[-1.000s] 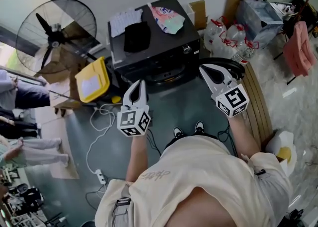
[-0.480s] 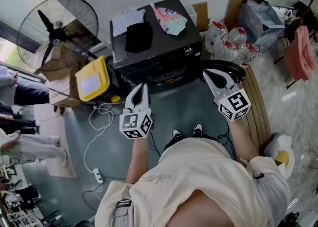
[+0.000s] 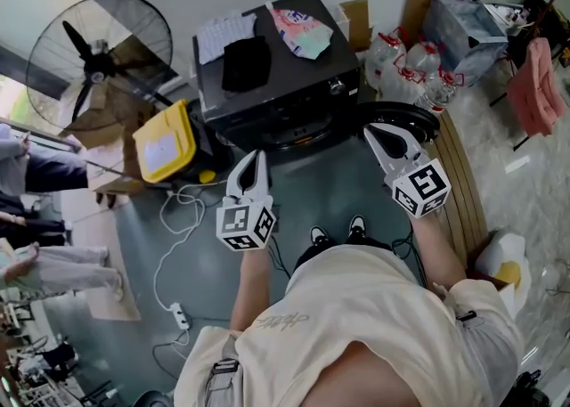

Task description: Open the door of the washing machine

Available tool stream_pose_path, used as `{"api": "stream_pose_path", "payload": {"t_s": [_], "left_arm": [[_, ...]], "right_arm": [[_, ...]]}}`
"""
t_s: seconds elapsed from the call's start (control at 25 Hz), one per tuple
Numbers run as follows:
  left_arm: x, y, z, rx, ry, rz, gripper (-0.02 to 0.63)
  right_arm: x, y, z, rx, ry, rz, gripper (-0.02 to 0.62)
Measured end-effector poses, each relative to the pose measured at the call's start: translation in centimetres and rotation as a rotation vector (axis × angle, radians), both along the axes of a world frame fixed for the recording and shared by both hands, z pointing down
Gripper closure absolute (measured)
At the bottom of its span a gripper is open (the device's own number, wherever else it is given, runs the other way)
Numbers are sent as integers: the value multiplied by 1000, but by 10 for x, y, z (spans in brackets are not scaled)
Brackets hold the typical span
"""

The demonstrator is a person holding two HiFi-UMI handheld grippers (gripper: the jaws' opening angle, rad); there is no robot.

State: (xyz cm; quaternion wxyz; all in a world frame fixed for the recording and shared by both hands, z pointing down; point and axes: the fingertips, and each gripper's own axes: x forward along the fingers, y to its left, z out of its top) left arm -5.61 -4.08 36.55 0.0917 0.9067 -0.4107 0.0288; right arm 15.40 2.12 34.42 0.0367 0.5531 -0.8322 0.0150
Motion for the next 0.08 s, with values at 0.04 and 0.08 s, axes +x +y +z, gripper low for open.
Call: {"api": "stream_pose_path", "payload": {"t_s": [0.04,0.08], "left_arm": [[-2,0,-1,3,1,-2,589],[-4,0,-1,6,1,-3,589]], "right_arm": [[-1,0,-1,2,2,0,594],[-3,1,-2,4,4,0,594]]}}
